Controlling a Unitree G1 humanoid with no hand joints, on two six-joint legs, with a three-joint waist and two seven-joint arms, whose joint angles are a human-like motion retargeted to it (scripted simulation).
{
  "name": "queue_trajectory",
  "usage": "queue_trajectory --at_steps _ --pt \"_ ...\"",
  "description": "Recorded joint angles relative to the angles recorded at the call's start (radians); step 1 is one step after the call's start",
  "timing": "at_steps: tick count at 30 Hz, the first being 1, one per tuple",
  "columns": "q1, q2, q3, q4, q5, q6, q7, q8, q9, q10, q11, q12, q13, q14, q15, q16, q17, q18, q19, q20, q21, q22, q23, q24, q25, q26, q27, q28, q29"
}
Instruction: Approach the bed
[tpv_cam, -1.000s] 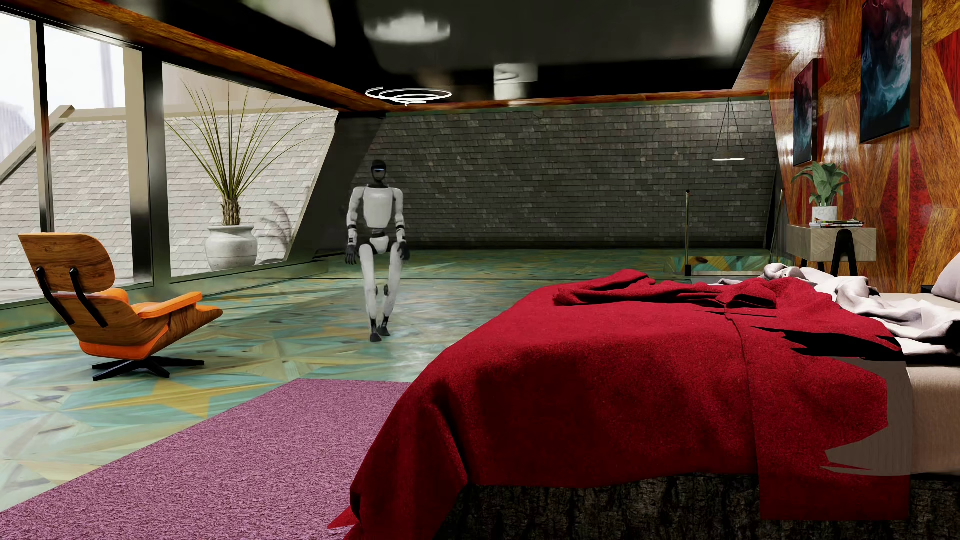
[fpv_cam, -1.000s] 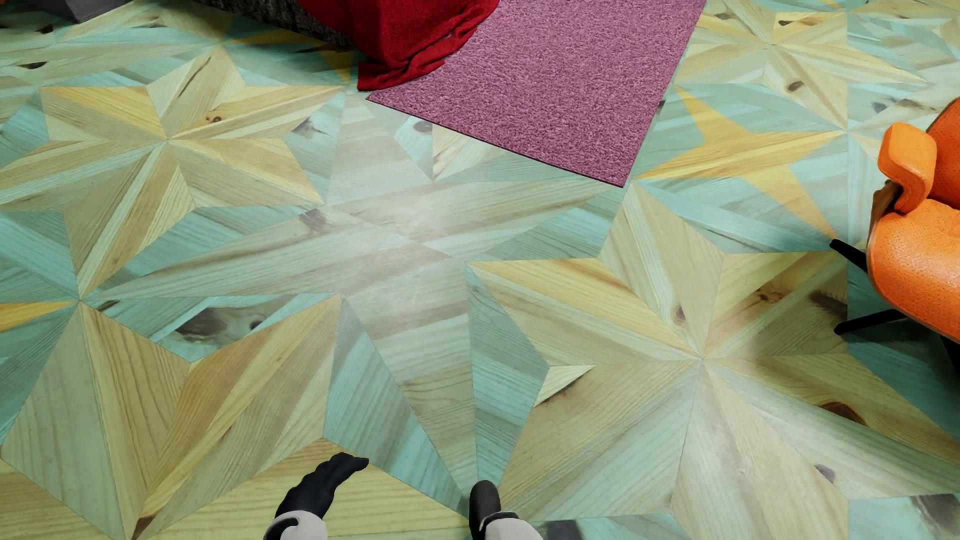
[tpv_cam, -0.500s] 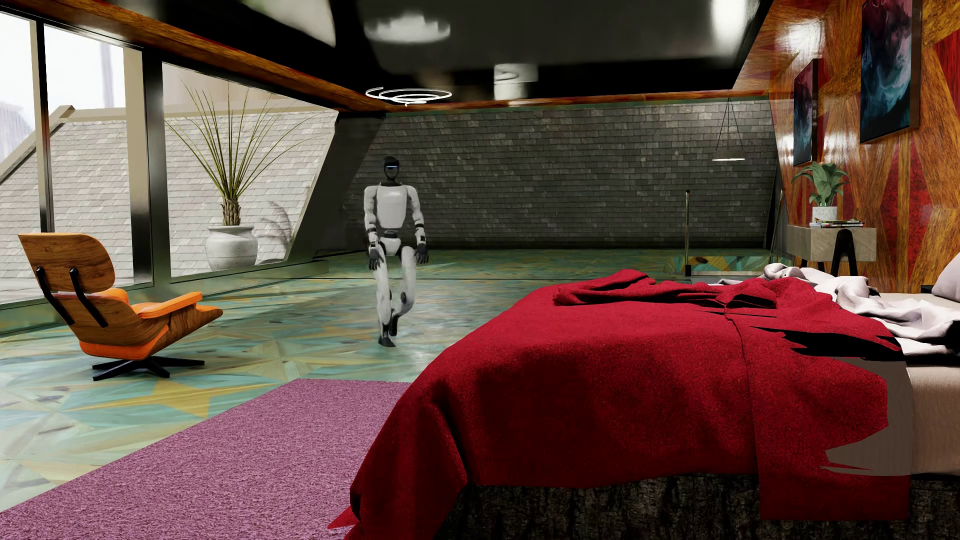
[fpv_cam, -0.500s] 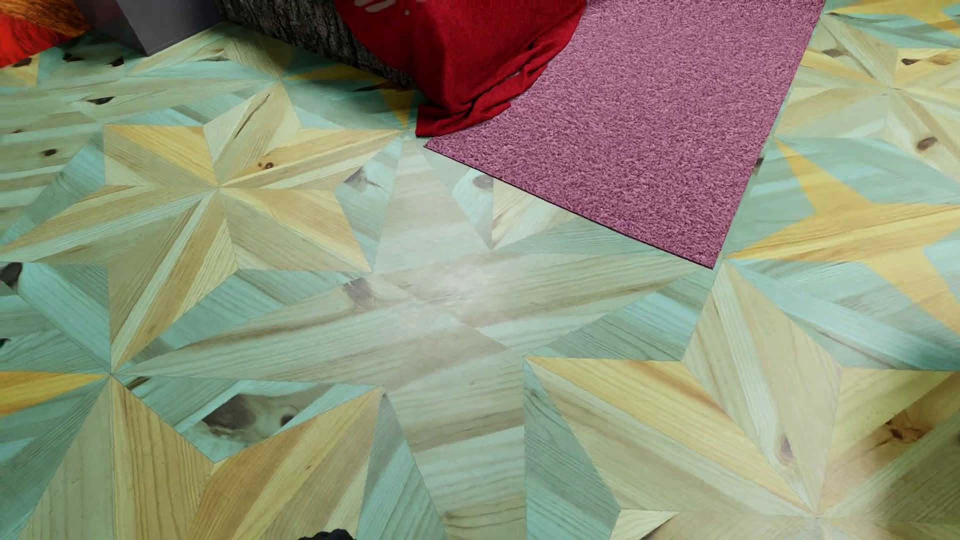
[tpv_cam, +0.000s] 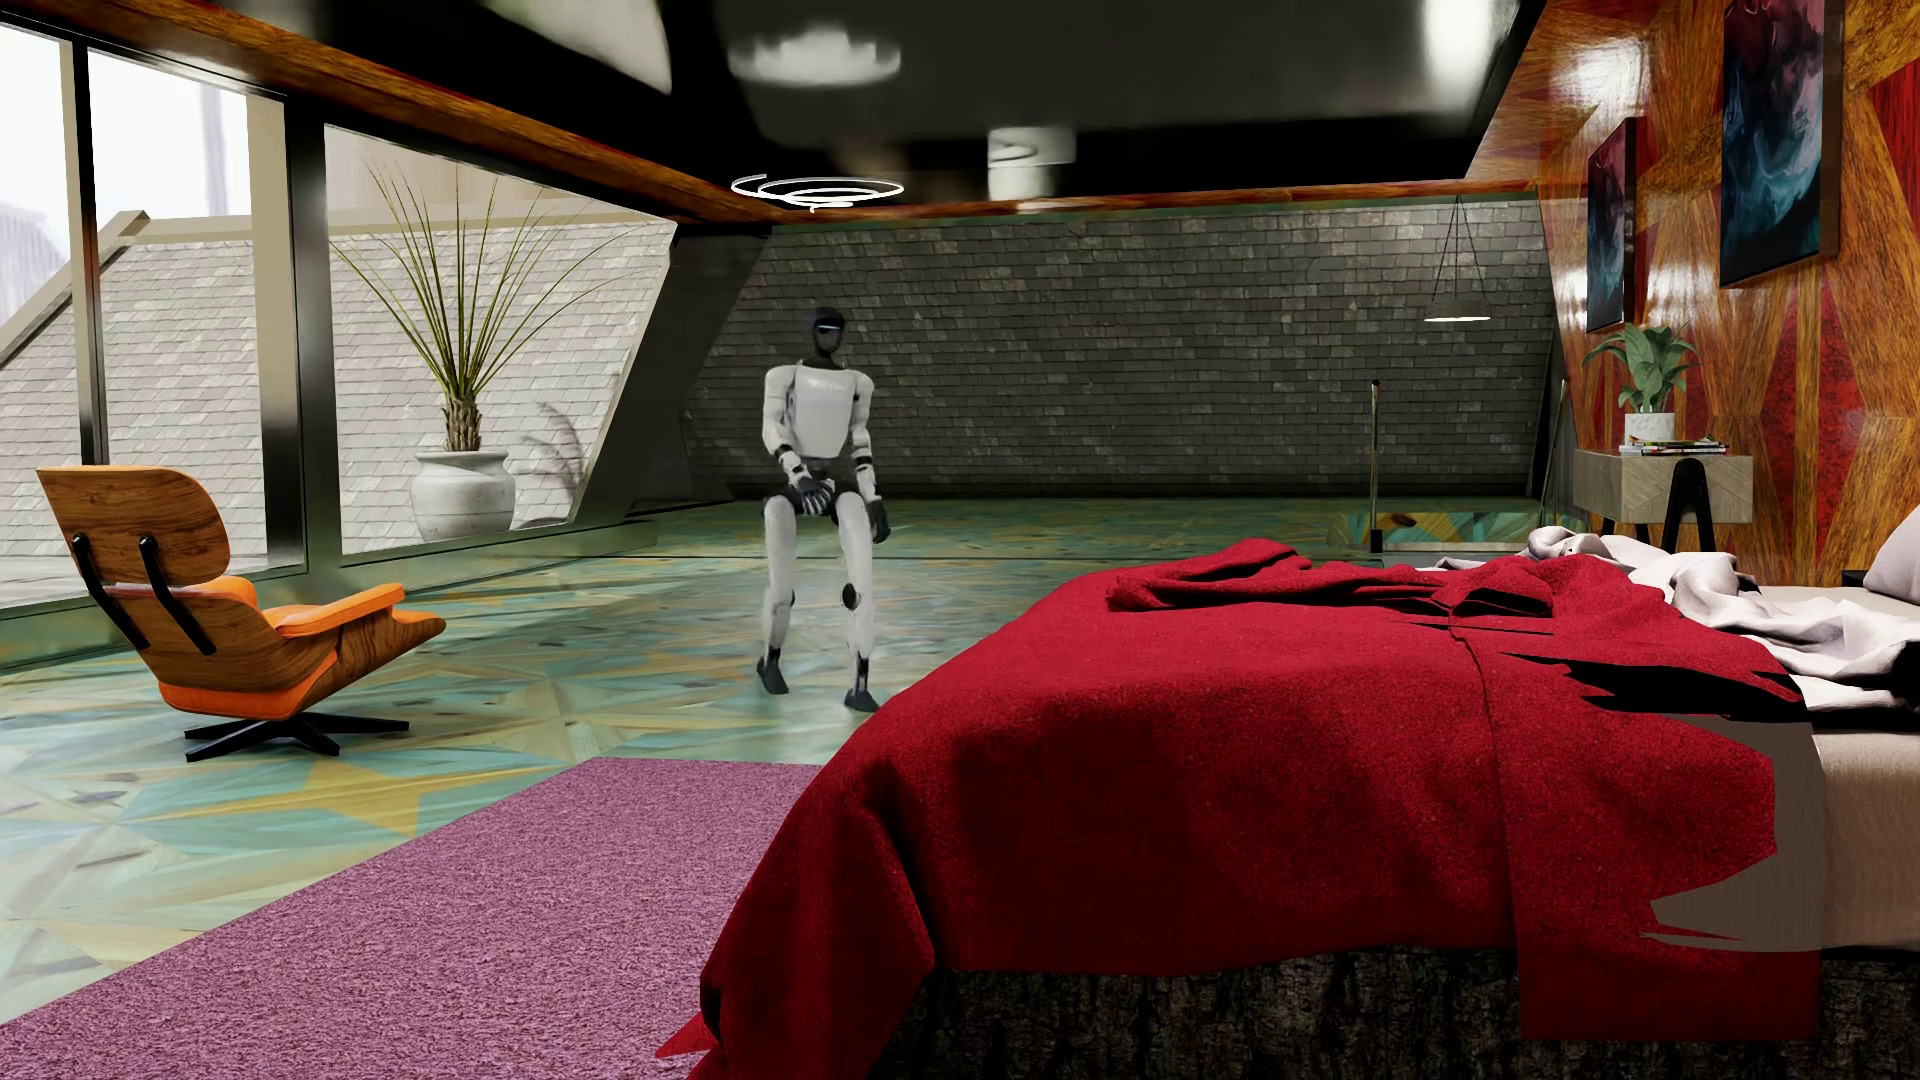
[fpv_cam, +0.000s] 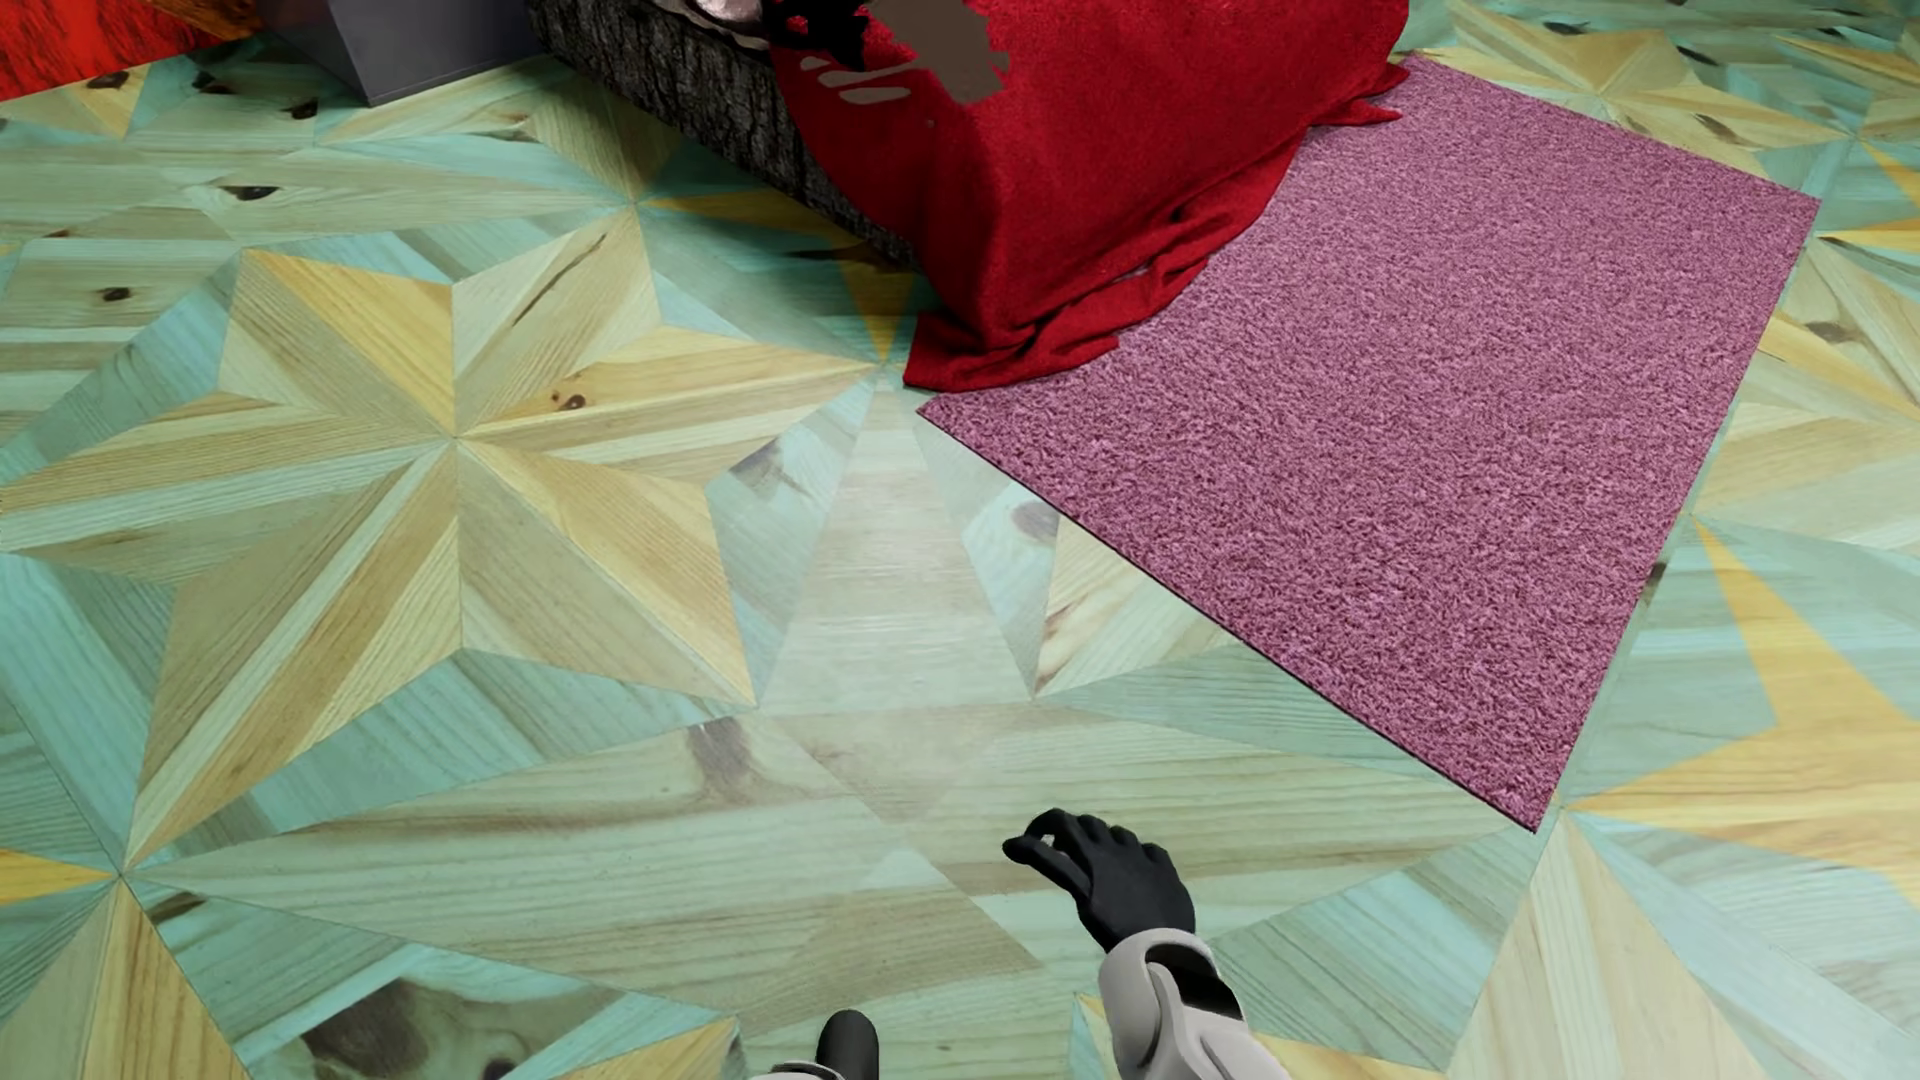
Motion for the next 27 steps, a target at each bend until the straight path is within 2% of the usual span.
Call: queue_trajectory --at_steps 1,2,3,4,5,6,7,8,9,11,12,13,14,17,18,20,21,22,23,24,25,27 --pt "0.015 -0.006 0.01 -0.015 -0.02 -0.023 0.012 -0.006 -0.004 0.033 0.047 0.0 0.03 -0.037 0.085 -0.019 0.016 0.029 0.003 0.025 0.002 -0.001 0.061 0.005 -0.008 0.005 0.04 0.006 -0.023" --pt "0.044 -0.037 0.021 -0.026 -0.043 -0.044 0.033 0.001 -0.005 0.036 0.129 0.001 0.045 -0.073 0.178 -0.041 0.033 0.041 0.05 0.059 0.013 -0.012 0.144 0.002 -0.016 0.006 0.087 0.017 -0.007" --pt "0.077 -0.091 0.031 -0.034 -0.071 -0.063 0.059 -0.002 -0.003 0.029 0.244 0.003 0.043 -0.105 0.277 -0.064 0.044 0.048 0.098 0.093 0.045 -0.027 0.235 -0.008 -0.029 -0.003 0.12 0.029 0.056" --pt "0.111 -0.162 0.04 -0.041 -0.111 -0.079 0.091 -0.013 0.0 0.025 0.394 -0.011 0.036 -0.136 0.364 -0.087 0.035 0.053 0.208 0.12 0.1 -0.046 0.301 -0.017 -0.069 -0.009 0.134 0.023 0.15" --pt "0.144 -0.242 0.046 -0.053 -0.164 -0.095 0.126 -0.033 0.005 0.027 0.551 -0.02 0.025 -0.168 0.425 -0.105 0.009 0.059 0.276 0.132 0.162 -0.059 0.331 -0.02 -0.123 -0.024 0.137 0.02 0.219" --pt "0.183 -0.321 0.047 -0.07 -0.216 -0.111 0.159 -0.046 0.01 0.024 0.691 -0.036 0.024 -0.198 0.434 -0.113 -0.022 0.066 0.297 0.129 0.195 -0.063 0.314 -0.01 -0.16 -0.038 0.149 0.019 0.224" --pt "0.224 -0.401 0.044 -0.091 -0.247 -0.126 0.187 -0.04 0.016 0.024 0.8 -0.062 0.041 -0.226 0.407 -0.113 -0.05 0.075 0.297 0.115 0.183 -0.054 0.26 0.012 -0.16 -0.04 0.177 0.022 0.178" --pt "0.266 -0.472 0.039 -0.113 -0.269 -0.138 0.206 -0.032 0.021 0.026 0.867 -0.08 0.074 -0.254 0.368 -0.106 -0.069 0.083 0.282 0.099 0.138 -0.015 0.187 0.039 -0.121 -0.054 0.202 0.04 0.12" --pt "0.31 -0.533 0.029 -0.132 -0.284 -0.148 0.219 -0.02 0.026 0.03 0.892 -0.115 0.113 -0.283 0.289 -0.092 -0.091 0.089 0.265 0.091 0.082 0.046 0.118 0.062 -0.054 -0.064 0.196 0.049 0.084" --pt "0.402 -0.635 -0.001 -0.163 -0.294 -0.157 0.23 0.008 0.033 0.032 0.824 -0.18 0.173 -0.338 0.093 -0.074 -0.114 0.096 0.19 0.077 -0.019 0.119 0.023 0.103 0.082 -0.052 0.151 0.036 0.089" --pt "0.448 -0.675 -0.02 -0.173 -0.286 -0.157 0.23 0.017 0.035 0.023 0.736 -0.204 0.19 -0.357 0.047 -0.065 -0.12 0.098 0.151 0.069 -0.049 0.125 -0.002 0.119 0.125 -0.057 0.132 0.033 0.097" --pt "0.491 -0.706 -0.039 -0.182 -0.271 -0.155 0.229 0.024 0.035 0.009 0.617 -0.222 0.2 -0.371 0.02 -0.055 -0.129 0.099 0.127 0.06 -0.058 0.116 -0.016 0.128 0.138 -0.074 0.124 0.039 0.095" --pt "0.533 -0.729 -0.057 -0.189 -0.257 -0.151 0.225 0.026 0.033 -0.012 0.48 -0.242 0.21 -0.38 0.025 -0.044 -0.134 0.099 0.12 0.048 -0.057 0.099 -0.025 0.132 0.128 -0.091 0.125 0.046 0.088" --pt "0.651 -0.749 -0.101 -0.214 -0.225 -0.132 0.197 0.0 0.018 -0.095 0.027 -0.276 0.24 -0.397 0.131 -0.01 -0.107 0.092 0.122 0.005 -0.067 0.051 0.004 0.121 0.115 -0.138 0.139 0.055 0.084" --pt "0.684 -0.745 -0.112 -0.221 -0.212 -0.123 0.18 0.004 0.011 -0.114 -0.097 -0.289 0.251 -0.401 0.145 -0.002 -0.086 0.089 0.117 -0.012 -0.074 0.044 0.031 0.11 0.114 -0.139 0.147 0.054 0.078" --pt "0.75 -0.743 -0.13 -0.227 -0.19 -0.104 0.139 0.027 0.001 -0.13 -0.17 -0.31 0.28 -0.41 0.18 -0.001 -0.049 0.079 0.161 -0.038 -0.088 0.048 0.108 0.089 0.096 -0.12 0.171 0.055 0.061" --pt "0.783 -0.74 -0.137 -0.22 -0.169 -0.09 0.118 0.048 -0.003 -0.13 -0.133 -0.309 0.291 -0.392 0.255 -0.004 -0.026 0.071 0.093 -0.05 -0.09 0.052 0.16 0.083 0.081 -0.109 0.186 0.052 0.057" --pt "0.814 -0.717 -0.143 -0.204 -0.15 -0.072 0.1 0.058 -0.007 -0.122 -0.116 -0.298 0.298 -0.364 0.334 -0.006 -0.004 0.057 0.066 -0.06 -0.088 0.05 0.218 0.077 0.06 -0.101 0.2 0.048 0.062" --pt "0.835 -0.691 -0.145 -0.181 -0.135 -0.049 0.087 0.048 -0.01 -0.097 -0.097 -0.275 0.299 -0.315 0.361 -0.007 0.016 0.033 0.079 -0.065 -0.088 0.043 0.275 0.069 0.038 -0.096 0.21 0.048 0.07" --pt "0.839 -0.67 -0.146 -0.156 -0.112 -0.023 0.075 0.038 -0.012 -0.049 -0.071 -0.24 0.296 -0.242 0.338 -0.01 0.034 0.002 0.052 -0.066 -0.1 0.034 0.317 0.06 0.026 -0.092 0.216 0.046 0.075" --pt "0.816 -0.649 -0.146 -0.126 -0.089 0.003 0.066 0.027 -0.011 0.04 -0.044 -0.201 0.294 -0.138 0.3 -0.01 0.051 -0.054 0.023 -0.075 -0.132 0.028 0.337 0.052 0.03 -0.091 0.215 0.031 0.07" --pt "0.675 -0.609 -0.148 -0.058 -0.054 0.047 0.042 -0.012 0.003 0.358 0.009 -0.145 0.286 0.083 0.213 0.024 0.081 -0.152 -0.003 -0.14 -0.21 0.015 0.32 0.066 0.056 -0.114 0.176 -0.064 0.043"
